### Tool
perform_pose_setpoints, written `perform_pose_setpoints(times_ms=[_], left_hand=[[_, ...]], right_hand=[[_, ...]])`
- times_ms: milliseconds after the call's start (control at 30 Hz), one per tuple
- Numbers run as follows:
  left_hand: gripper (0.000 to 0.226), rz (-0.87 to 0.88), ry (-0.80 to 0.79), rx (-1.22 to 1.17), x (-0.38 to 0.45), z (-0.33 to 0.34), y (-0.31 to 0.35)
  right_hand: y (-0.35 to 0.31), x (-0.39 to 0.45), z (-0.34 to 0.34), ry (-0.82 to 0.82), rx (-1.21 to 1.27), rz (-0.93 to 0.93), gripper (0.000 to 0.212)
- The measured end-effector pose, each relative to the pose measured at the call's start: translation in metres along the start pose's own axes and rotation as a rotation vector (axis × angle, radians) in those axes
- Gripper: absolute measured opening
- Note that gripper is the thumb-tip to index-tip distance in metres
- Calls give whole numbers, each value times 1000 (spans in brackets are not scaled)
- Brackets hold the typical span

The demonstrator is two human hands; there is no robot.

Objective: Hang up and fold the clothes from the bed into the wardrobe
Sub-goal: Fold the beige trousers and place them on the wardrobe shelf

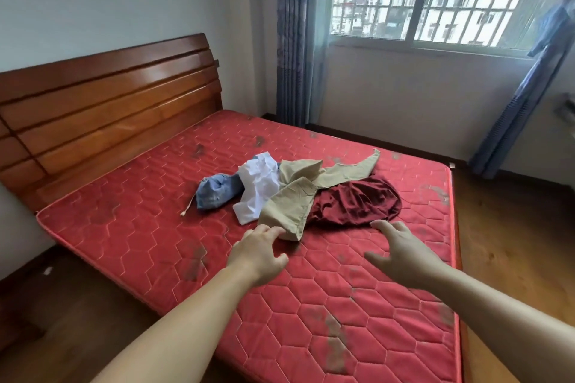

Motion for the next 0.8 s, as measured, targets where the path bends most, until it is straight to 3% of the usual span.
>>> perform_pose_setpoints(times_ms=[533, 800], left_hand=[[57, -38, -132, -61, 229, 6, -71], [58, -124, -270, -79, 324, 43, -121]], right_hand=[[-34, 241, 48, -39, 194, 141, 69], [-50, 353, 104, -151, 288, 240, 64]])
Point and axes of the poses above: each hand's wrist, its own x-axis towards the middle knuckle, its own z-axis out of the palm, y = z × x, the point moved 3 cm from there along x, towards the middle knuckle, and after that the axes turned 4 degrees about x, right-handed, at the moved point
